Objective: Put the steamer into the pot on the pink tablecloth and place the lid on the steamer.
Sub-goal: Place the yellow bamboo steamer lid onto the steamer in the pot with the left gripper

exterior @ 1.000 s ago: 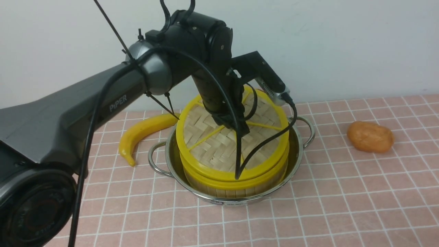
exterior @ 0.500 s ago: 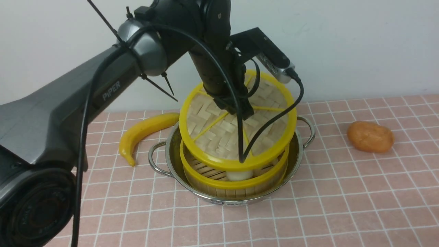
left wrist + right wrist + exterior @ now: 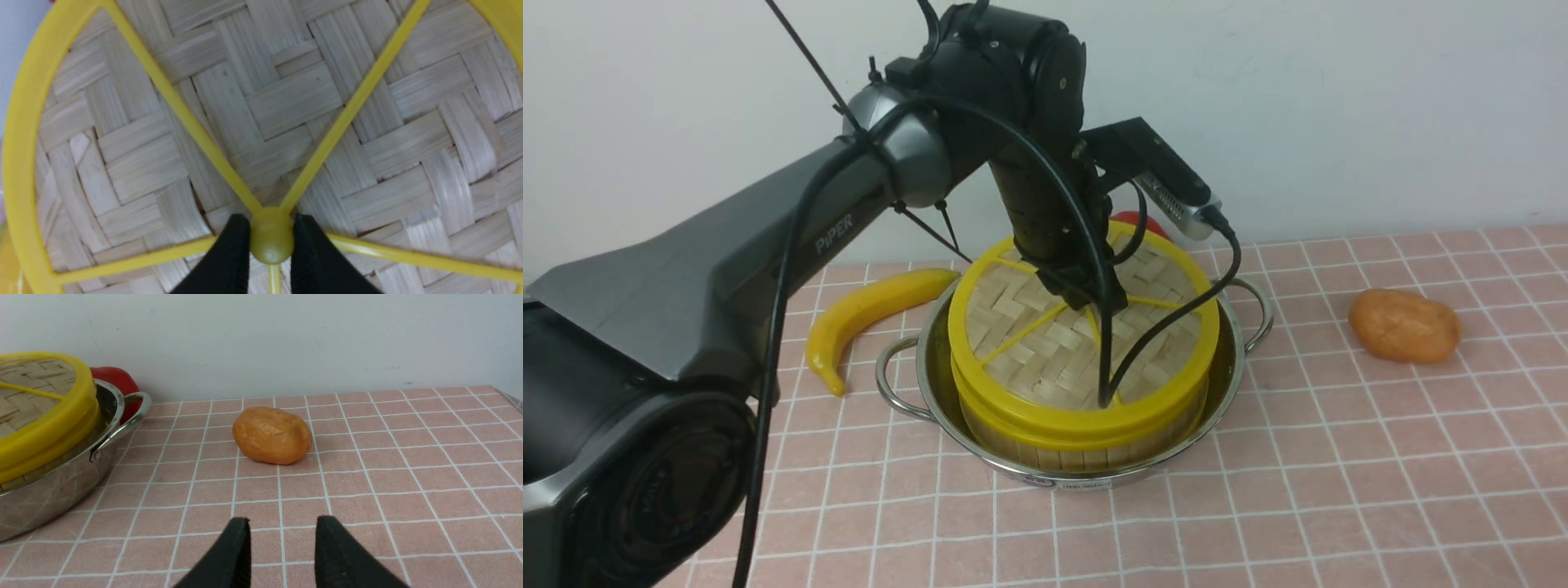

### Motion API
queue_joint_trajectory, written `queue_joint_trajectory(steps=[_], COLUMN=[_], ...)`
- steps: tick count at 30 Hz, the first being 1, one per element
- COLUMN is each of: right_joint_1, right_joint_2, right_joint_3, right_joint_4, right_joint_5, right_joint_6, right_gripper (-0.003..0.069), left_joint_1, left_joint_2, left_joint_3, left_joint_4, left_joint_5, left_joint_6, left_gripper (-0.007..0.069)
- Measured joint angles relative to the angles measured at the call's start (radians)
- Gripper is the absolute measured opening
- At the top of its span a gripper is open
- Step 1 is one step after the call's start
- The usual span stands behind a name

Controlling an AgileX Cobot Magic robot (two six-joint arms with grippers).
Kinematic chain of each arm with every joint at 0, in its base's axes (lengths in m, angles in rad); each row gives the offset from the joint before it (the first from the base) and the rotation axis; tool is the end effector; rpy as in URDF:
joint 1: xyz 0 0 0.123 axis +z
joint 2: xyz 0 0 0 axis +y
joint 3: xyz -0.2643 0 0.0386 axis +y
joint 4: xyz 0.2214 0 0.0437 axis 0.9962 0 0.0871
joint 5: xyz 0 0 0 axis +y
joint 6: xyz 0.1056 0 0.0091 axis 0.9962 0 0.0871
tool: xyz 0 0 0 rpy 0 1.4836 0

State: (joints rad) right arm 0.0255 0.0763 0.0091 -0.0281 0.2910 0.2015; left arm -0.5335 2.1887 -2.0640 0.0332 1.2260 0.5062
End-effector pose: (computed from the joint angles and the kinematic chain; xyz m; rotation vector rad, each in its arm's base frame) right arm 0.0653 0.0008 0.1759 0.1442 1.8563 0.1312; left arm 0.3819 -0.2217 0.2309 1.4154 2.4548 0.0408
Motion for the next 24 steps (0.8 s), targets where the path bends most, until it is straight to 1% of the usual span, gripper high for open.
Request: queue_joint_trajectory(steps=[5,12,16,20,24], right_joint_1=[0.000,0.000,0.000,0.000,0.000], right_joint_2=[0.000,0.000,0.000,0.000,0.000], right_joint_3=[0.000,0.000,0.000,0.000,0.000], right_joint_4=[0.000,0.000,0.000,0.000,0.000], right_joint_5=[0.000,0.000,0.000,0.000,0.000], right_joint_6=[0.000,0.000,0.000,0.001,0.001], right_gripper=[0.0243,0.0243,0.0243,0.0243,0.0243], left_joint_1=[0.003,0.039,0.061,0.061,0.054], left_joint_2=[0.000,0.009,0.010,0.010,0.010], left_joint_3=[0.000,0.000,0.000,0.000,0.000], left_joint_4=[0.003,-0.017,-0.047,-0.090,-0.103], left_joint_5=[0.000,0.003,0.002,0.002,0.002], left_joint_6=[0.001,0.001,0.010,0.029,0.038], left_gripper=[0.0120,0.0120,0.0120,0.0120,0.0120])
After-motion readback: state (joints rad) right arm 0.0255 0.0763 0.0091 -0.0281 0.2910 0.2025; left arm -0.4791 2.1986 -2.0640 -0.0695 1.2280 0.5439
